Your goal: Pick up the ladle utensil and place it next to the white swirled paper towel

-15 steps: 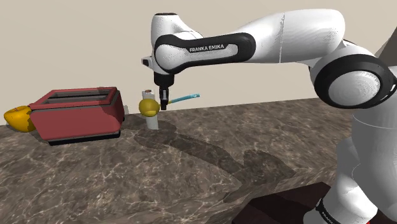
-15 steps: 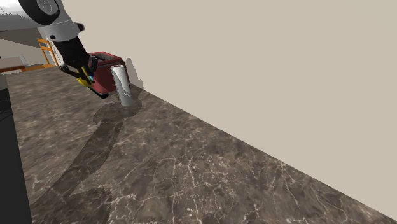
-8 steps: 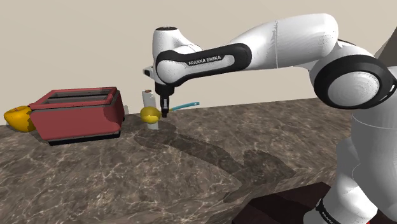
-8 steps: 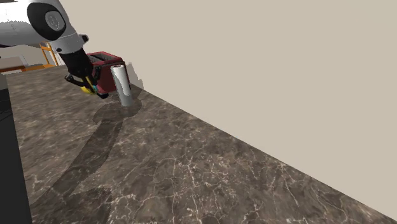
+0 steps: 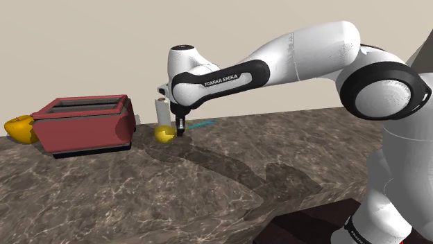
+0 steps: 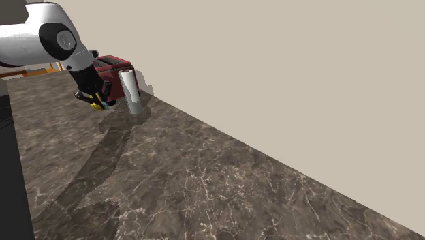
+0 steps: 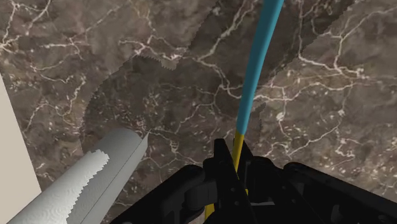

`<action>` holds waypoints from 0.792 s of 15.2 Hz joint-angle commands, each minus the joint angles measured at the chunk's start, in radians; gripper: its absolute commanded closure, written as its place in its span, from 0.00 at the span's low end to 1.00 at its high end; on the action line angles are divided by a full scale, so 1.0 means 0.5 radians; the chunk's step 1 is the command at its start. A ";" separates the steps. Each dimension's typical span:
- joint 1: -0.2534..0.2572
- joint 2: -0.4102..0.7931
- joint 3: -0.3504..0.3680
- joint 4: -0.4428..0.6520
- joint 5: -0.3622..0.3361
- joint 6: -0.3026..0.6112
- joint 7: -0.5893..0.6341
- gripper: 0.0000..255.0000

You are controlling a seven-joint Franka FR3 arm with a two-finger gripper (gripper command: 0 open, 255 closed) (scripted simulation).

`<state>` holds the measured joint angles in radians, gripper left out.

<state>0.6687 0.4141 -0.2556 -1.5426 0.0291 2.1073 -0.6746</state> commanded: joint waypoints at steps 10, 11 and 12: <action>-0.005 0.089 0.012 -0.166 0.021 0.254 -0.002 1.00; -0.006 0.100 0.014 -0.178 0.024 0.276 -0.002 1.00; -0.007 0.110 0.015 -0.189 0.026 0.298 -0.002 1.00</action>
<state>0.6653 0.4661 -0.2485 -1.6269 0.0412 2.2426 -0.6755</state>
